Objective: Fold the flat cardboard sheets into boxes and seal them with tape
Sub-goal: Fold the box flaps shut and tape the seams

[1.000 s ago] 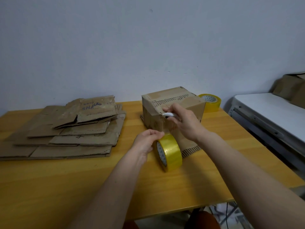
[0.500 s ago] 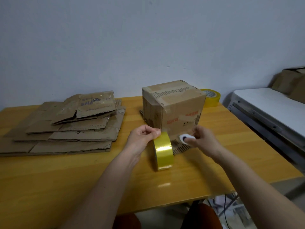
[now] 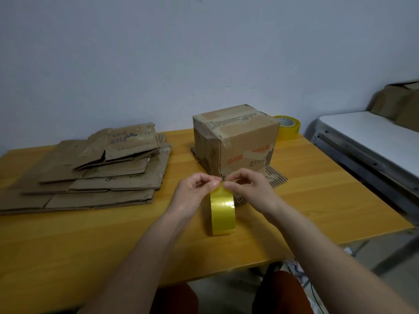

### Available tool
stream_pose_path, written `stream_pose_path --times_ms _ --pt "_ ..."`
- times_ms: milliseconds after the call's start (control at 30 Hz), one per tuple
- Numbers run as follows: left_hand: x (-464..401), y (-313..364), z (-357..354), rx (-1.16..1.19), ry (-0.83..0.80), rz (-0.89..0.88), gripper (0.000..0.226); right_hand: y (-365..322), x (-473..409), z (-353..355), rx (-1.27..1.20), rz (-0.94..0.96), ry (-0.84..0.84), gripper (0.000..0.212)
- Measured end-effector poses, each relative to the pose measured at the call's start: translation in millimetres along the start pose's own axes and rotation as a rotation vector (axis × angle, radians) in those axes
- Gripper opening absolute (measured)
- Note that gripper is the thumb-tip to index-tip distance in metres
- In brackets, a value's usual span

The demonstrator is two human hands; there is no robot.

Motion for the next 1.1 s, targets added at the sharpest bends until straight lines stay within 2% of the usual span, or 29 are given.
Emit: stream_pose_path --times_ms 67,267,333,433,500,633,767,933,1100 --pt "3.6 0.4 2.7 -0.030 0.011 -0.021 0.005 -4.1 -0.6 -6.8 -0.179 -0.069 0.023 0.012" --pt "12.1 -0.7 9.5 -0.105 0.099 -0.016 0.015 -0.5 -3.0 -25.0 -0.451 -0.273 0.003 0.009" --pt "13.0 2.5 7.5 -0.088 0.122 -0.020 0.027 -1.0 -4.1 -28.0 -0.523 -0.330 0.022 0.010" --pt "12.1 9.1 9.2 -0.051 0.162 -0.037 0.060 -1.7 -5.7 -31.2 -0.569 -0.366 0.058 0.010" --pt "13.3 11.9 9.0 -0.081 0.159 -0.060 0.066 -1.1 -6.4 -33.1 -0.584 -0.369 0.071 0.012" --pt "16.3 13.4 7.7 -0.164 0.214 -0.117 0.043 -1.4 -7.9 -34.3 -0.575 -0.359 0.094 0.017" --pt "16.4 11.3 7.7 -0.146 0.269 -0.106 0.020 -1.7 -9.0 -37.7 -0.529 -0.359 0.098 0.016" --pt "16.6 12.9 6.3 -0.186 0.214 -0.076 0.029 -2.5 -10.8 -37.6 -0.512 -0.375 0.109 0.012" --pt "16.3 13.0 6.8 -0.035 0.276 -0.009 0.022 -0.9 -10.8 -38.1 -0.471 -0.357 0.127 0.011"
Point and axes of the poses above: each hand's wrist, its own x-axis away from the middle knuckle, its own z-axis out of the back of the hand, y = z × x, the point moved 3 cm from there along -x, towards the middle knuckle, and after that the axes turned 1 degree about y, right-handed, at the moved point
